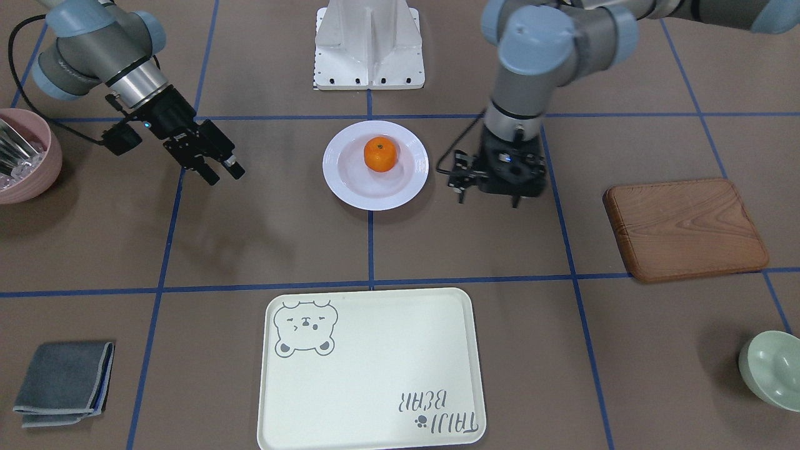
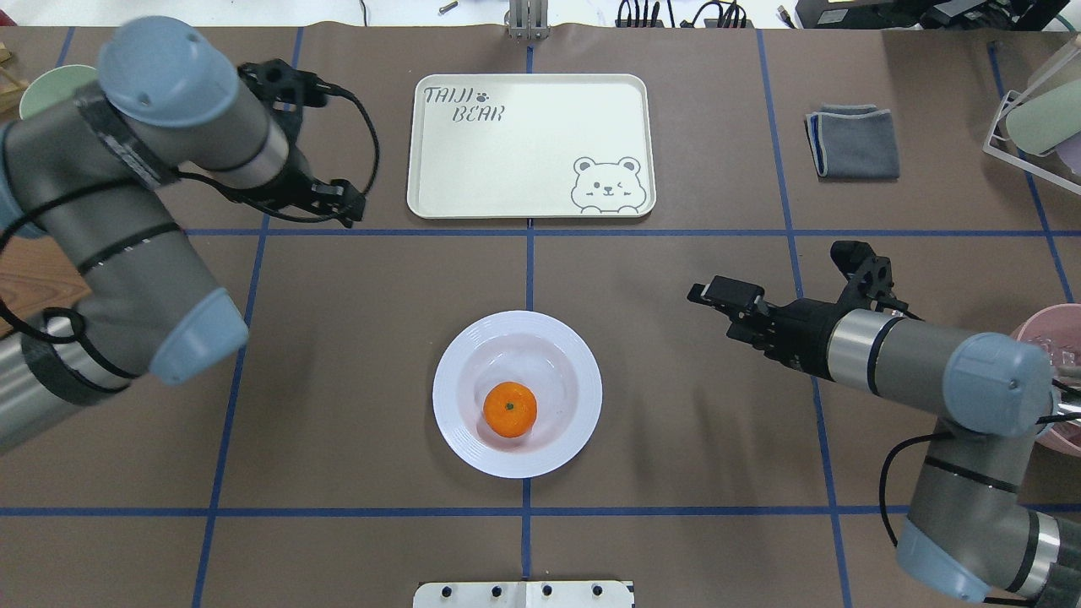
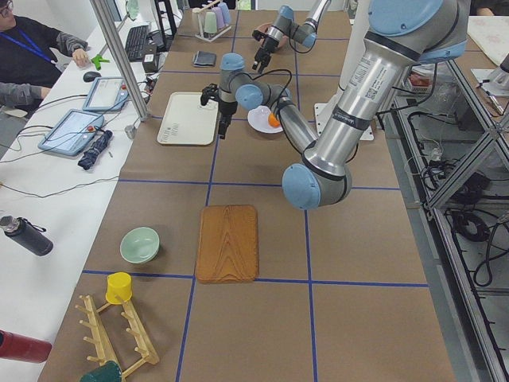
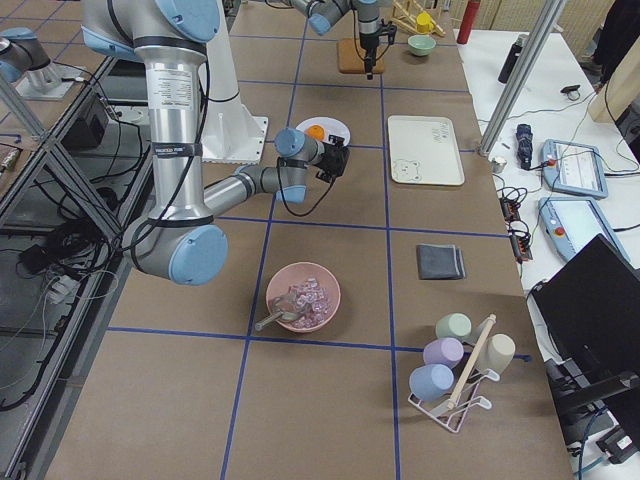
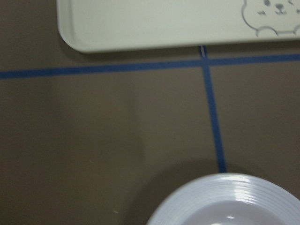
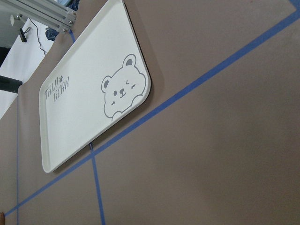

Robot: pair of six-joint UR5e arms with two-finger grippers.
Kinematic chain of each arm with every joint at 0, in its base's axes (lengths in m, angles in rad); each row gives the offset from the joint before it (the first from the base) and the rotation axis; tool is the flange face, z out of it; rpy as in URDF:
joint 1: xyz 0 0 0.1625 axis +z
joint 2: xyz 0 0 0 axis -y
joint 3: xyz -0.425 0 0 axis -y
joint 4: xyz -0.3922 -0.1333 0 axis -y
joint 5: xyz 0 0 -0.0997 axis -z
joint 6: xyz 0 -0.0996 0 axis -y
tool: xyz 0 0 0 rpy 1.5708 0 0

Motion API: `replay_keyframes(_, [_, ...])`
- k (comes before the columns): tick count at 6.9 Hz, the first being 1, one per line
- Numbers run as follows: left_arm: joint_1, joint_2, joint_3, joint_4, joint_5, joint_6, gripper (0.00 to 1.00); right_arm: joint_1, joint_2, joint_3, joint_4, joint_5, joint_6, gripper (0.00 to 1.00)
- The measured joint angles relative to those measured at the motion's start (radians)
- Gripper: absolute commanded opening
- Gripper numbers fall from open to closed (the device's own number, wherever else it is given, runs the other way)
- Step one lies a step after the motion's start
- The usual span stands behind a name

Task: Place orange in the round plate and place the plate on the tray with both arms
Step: 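Withdraw the left gripper while the right gripper grasps the plate rim nearest the robot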

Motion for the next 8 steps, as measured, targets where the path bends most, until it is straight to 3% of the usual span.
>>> replay_keyframes(2, [-0.141, 0.12, 0.0, -0.004, -0.062, 0.175, 0.98, -0.134, 0.082, -0.002, -0.074, -0.178, 0.077, 1.0])
replay_keyframes(4, [-0.305, 0.234, 0.053, -0.08, -0.112, 0.344, 0.98, -0.224, 0.145, -0.006, -0.162, -0.275, 0.091, 1.0])
replay_keyframes(6, [-0.55, 0.282, 0.284, -0.153, -0.337, 0.617, 0.98, -0.285, 0.155, -0.008, -0.232, -0.301, 0.101, 0.99])
replay_keyframes(7, [-0.636, 0.286, 0.364, -0.156, -0.401, 0.728, 0.98, -0.309, 0.162, -0.019, -0.261, -0.305, 0.112, 0.96])
replay_keyframes(8, [-0.675, 0.293, 0.398, -0.157, -0.424, 0.774, 0.98, -0.326, 0.18, -0.039, -0.278, -0.315, 0.123, 0.78])
